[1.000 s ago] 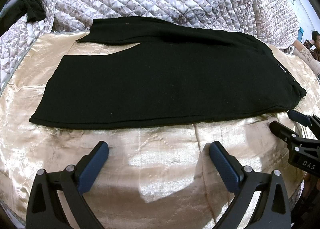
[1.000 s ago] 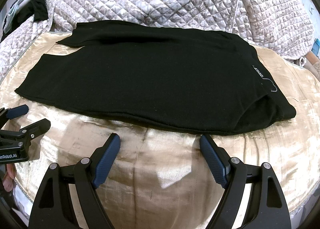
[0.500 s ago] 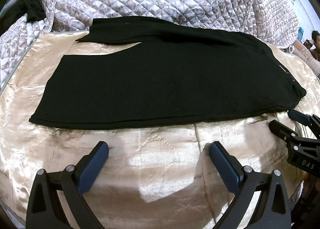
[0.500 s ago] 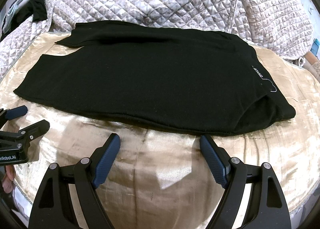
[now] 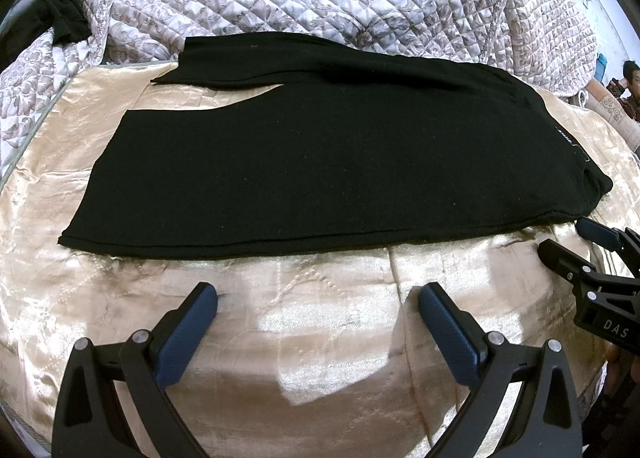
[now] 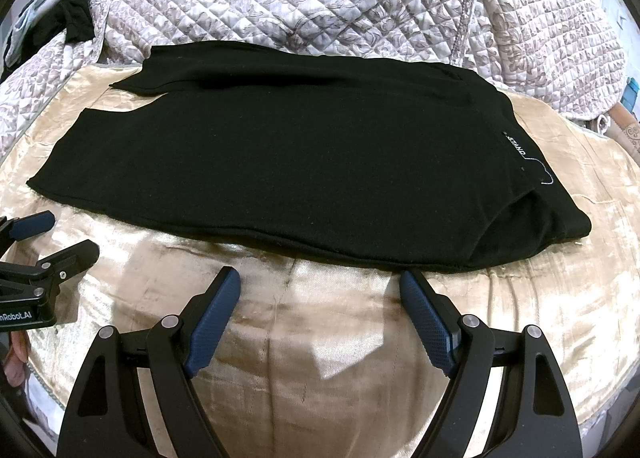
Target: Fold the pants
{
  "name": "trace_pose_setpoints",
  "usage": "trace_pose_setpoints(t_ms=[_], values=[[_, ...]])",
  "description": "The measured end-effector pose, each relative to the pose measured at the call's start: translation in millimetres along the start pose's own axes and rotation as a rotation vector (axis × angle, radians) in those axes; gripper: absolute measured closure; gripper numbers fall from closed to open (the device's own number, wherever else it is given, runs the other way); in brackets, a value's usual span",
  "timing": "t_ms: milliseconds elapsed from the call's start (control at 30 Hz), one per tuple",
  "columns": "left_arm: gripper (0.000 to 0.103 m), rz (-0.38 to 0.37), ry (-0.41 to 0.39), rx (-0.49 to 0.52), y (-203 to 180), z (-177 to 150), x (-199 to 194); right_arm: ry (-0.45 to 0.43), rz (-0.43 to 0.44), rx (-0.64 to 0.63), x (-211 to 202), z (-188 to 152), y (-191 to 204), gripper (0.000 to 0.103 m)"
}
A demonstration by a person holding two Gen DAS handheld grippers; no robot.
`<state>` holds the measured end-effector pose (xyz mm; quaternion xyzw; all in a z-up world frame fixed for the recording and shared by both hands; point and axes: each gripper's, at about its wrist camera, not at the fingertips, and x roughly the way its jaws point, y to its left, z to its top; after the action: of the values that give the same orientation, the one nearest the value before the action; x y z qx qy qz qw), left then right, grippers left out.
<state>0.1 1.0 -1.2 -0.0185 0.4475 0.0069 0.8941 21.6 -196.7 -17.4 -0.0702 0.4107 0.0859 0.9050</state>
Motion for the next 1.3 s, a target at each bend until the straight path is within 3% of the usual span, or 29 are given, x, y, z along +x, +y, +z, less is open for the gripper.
trace_pose_setpoints(t_ms=[1300], values=[[0.000,0.004,0.001,0.002,0,-1,0,-0.010,-0.003,-0.005,-1,-1,0,0.021]])
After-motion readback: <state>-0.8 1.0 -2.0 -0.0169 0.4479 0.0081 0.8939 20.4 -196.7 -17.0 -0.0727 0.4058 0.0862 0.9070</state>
